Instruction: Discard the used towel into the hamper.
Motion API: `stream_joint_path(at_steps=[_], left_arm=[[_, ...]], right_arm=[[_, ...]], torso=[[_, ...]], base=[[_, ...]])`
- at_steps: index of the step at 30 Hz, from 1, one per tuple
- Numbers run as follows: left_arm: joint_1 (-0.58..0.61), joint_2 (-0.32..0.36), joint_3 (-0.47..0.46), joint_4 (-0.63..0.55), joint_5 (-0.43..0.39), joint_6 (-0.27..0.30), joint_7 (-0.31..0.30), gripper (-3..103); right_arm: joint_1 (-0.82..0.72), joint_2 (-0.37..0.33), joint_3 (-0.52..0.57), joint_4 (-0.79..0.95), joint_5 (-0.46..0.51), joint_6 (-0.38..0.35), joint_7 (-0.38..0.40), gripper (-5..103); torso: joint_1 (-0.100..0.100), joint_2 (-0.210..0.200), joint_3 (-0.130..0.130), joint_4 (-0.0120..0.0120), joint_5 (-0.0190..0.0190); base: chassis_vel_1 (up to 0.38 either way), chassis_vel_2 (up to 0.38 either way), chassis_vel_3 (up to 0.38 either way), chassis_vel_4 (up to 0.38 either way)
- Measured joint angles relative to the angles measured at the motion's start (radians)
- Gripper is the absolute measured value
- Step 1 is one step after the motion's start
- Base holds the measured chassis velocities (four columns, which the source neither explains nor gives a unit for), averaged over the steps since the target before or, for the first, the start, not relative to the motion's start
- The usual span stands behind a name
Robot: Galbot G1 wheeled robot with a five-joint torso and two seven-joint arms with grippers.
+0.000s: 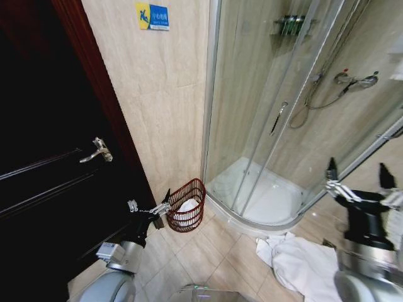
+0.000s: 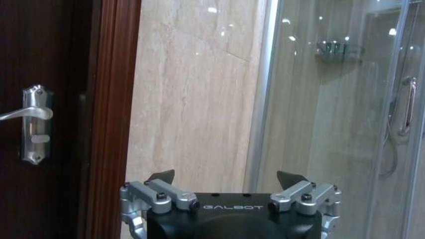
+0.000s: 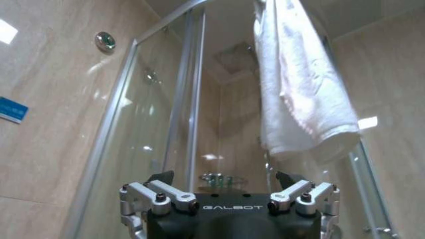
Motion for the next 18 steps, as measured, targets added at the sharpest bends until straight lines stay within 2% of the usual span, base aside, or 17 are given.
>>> stream_joint_path(at_steps=[7,13,18], left_arm=[[0.000,0.000,0.000,0.000,0.000,0.000,0.000,100],[0.000,0.000,0.000,0.000,-0.001,0.000,0.000,100],[0.000,0.000,0.000,0.001,-0.001,0.000,0.000,100]], right_arm=[[-0.026,0.028,0.004,0.029,0.020,0.020,-0.008,100],[-0.061,0.015,0.036,0.036,0.079,0.077,-0.103,100],[-0.056,0.029,0.018,0.032,0.079,0.082,-0.121,100]], torso=[[0.000,0.000,0.000,0.0001,-0.0003],[0.000,0.000,0.000,0.0000,-0.0003],[0.000,0.000,0.000,0.0000,-0.0003]], base=[[0.000,0.000,0.000,0.000],[0.000,0.000,0.000,0.000],[0.000,0.000,0.000,0.000]])
